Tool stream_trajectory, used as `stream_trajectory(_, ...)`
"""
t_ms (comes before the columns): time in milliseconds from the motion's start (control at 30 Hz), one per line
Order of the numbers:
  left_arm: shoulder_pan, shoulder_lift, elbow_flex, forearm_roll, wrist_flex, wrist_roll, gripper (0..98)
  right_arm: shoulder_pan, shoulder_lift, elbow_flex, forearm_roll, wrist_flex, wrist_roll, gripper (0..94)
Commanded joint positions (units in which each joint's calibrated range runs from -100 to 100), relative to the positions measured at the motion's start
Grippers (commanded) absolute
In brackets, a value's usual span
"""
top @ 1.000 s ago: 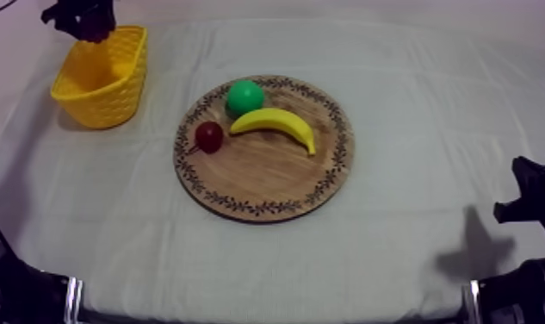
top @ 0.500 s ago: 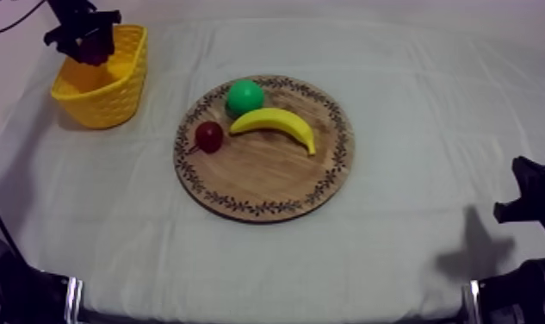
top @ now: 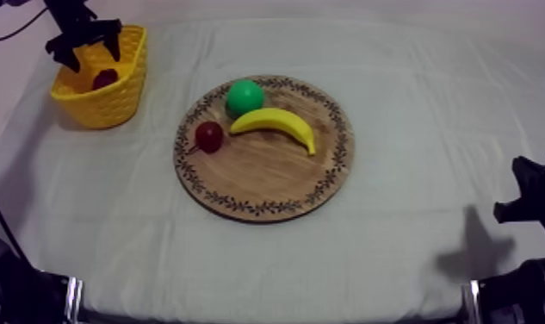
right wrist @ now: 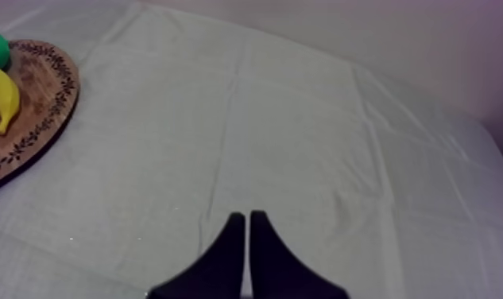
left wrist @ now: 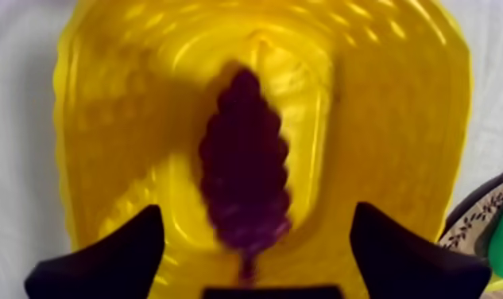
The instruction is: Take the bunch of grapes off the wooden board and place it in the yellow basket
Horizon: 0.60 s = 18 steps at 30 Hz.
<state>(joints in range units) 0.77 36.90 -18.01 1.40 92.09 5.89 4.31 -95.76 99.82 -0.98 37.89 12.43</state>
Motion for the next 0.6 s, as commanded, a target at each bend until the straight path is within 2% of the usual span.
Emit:
stream_trajectory(0,-0.01,-0.34,0.17,0.09,-0.04,0.08,94.8,-0.02,0.00,-0.04,0.03,0.02,0.00,0.3)
stream_trajectory(333,0.28,-5.98,3.36,0.46,-0.48,-0.56,95.5,-0.02,0.00,-0.04,0.03,0.02,0.00,0.3)
stream_trajectory(467,0.62,-10.25,5.58,0.57,-0.50,-0.71,89.4,-0.02,0.00,-0.04,0.03,0.02,0.00,0.3)
stream_trajectory(567,0.92,-14.14,8.10,0.71,-0.66,-0.67,81.1,-0.02,0.00,-0.04,0.03,0.02,0.00,0.3)
